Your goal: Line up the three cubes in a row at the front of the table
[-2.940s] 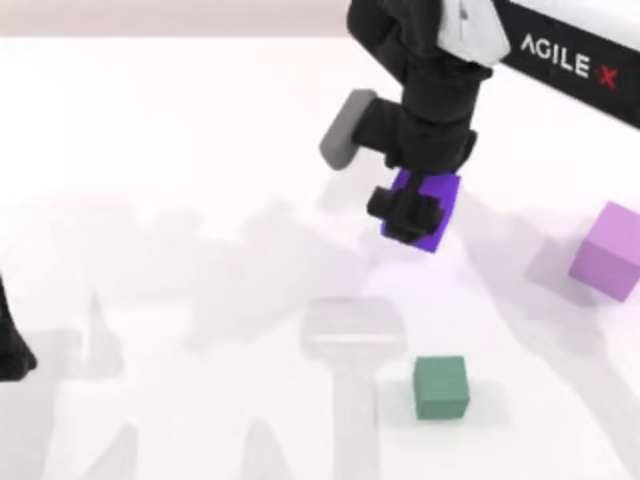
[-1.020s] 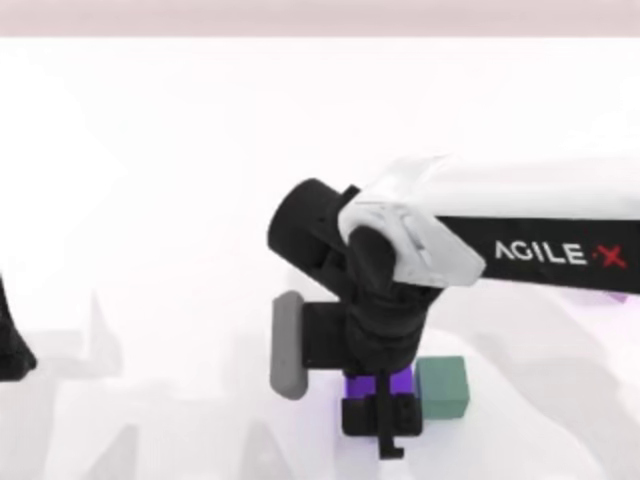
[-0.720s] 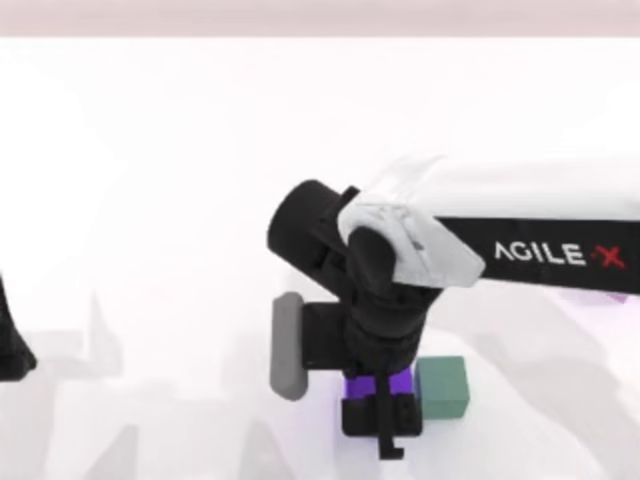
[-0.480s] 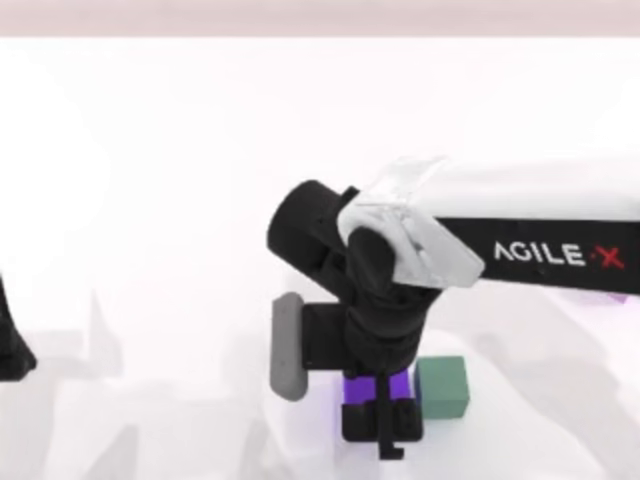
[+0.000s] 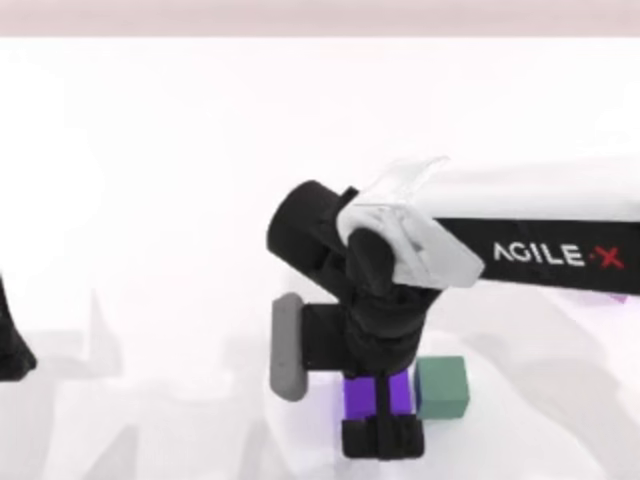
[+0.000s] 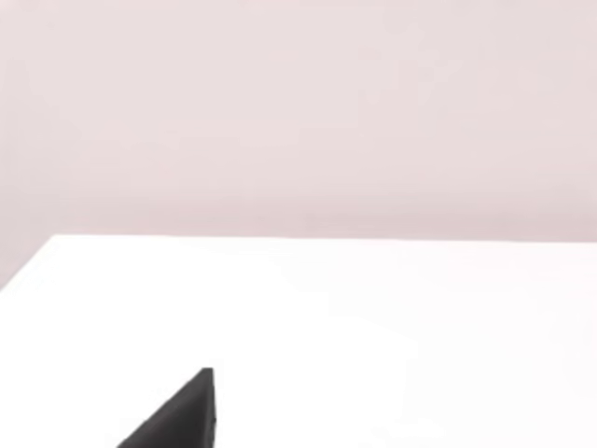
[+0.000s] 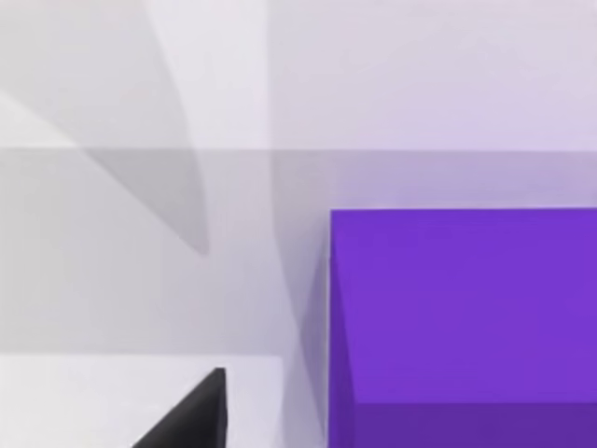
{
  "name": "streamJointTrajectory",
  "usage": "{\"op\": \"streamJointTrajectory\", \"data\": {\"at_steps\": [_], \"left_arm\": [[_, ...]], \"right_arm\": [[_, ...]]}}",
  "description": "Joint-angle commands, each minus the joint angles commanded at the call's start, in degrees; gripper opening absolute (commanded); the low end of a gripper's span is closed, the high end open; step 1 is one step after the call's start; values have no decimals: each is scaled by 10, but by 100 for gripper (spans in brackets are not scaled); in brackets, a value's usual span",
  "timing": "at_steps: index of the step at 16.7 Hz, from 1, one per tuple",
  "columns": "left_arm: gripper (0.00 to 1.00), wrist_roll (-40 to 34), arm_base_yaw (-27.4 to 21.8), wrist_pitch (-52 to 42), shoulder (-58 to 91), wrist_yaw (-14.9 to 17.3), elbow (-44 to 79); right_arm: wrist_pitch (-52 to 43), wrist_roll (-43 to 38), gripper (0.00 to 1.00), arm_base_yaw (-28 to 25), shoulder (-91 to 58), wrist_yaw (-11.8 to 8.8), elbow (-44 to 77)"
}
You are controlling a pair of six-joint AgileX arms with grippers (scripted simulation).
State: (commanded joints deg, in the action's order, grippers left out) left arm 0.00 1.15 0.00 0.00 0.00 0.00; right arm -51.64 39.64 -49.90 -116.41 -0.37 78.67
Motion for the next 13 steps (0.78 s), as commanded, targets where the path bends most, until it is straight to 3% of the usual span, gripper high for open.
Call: {"op": "streamJointTrajectory", "data": {"at_steps": [4, 10, 13], "left_arm": [[100, 0, 0, 0, 0, 0, 0], [100, 0, 0, 0, 0, 0, 0], [100, 0, 0, 0, 0, 0, 0]], "right_arm": [[-10, 1, 100, 0, 2, 0, 9], [-133, 3, 100, -3, 39, 0, 90], [-146, 3, 100, -3, 46, 0, 100]]}}
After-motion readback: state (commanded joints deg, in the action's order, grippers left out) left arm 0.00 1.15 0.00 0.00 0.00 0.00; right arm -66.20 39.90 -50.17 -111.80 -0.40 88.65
